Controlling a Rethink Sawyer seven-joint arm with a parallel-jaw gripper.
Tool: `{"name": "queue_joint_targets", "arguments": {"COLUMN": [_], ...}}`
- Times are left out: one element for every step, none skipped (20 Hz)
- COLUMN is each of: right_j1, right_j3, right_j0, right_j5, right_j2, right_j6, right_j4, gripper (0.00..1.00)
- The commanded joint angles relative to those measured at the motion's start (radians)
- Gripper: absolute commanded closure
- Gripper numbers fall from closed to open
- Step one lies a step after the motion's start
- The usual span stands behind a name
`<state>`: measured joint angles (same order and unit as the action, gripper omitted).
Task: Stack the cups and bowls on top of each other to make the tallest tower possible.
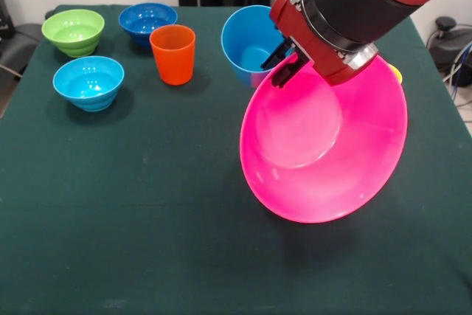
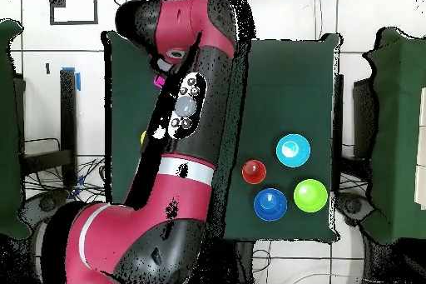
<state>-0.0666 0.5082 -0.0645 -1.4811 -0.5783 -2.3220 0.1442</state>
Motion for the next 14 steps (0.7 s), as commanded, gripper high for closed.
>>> {"name": "queue_joint_targets", "arguments": {"right_j1": [-0.007, -0.012, -0.016, -0.019, -0.02, -0.021, -0.02, -0.018, -0.016, -0.017, -0.021, -0.026, -0.033, -0.038], "right_j3": [0.01, 0.017, 0.023, 0.029, 0.031, 0.032, 0.02, 0.002, -0.017, -0.024, -0.024, -0.019, -0.007, 0.0], "right_j0": [0.003, 0.003, 0.003, 0.003, 0.001, -0.005, -0.015, -0.026, -0.033, -0.04, -0.047, -0.055, -0.063, -0.071], "right_j5": [0.081, 0.084, 0.09, 0.096, 0.099, 0.076, 0.058, 0.038, 0.013, 0.0, -0.006, -0.006, 0.001, 0.004], "right_j2": [0.039, 0.035, 0.033, 0.031, 0.032, 0.036, 0.027, 0.012, 0.002, -0.003, -0.005, -0.006, -0.005, -0.008], "right_j6": [-0.235, -0.244, -0.251, -0.259, -0.263, -0.264, -0.272, -0.271, -0.268, -0.272, -0.277, -0.285, -0.293, -0.3], "right_j4": [0.009, 0.008, 0.007, 0.006, 0.008, 0.018, 0.018, 0.013, 0.014, 0.017, 0.022, 0.026, 0.029, 0.031], "gripper": [1.0, 1.0, 1.0, 1.0, 1.0, 1.0, 1.0, 1.0, 1.0, 1.0, 1.0, 1.0, 1.0, 1.0]}}
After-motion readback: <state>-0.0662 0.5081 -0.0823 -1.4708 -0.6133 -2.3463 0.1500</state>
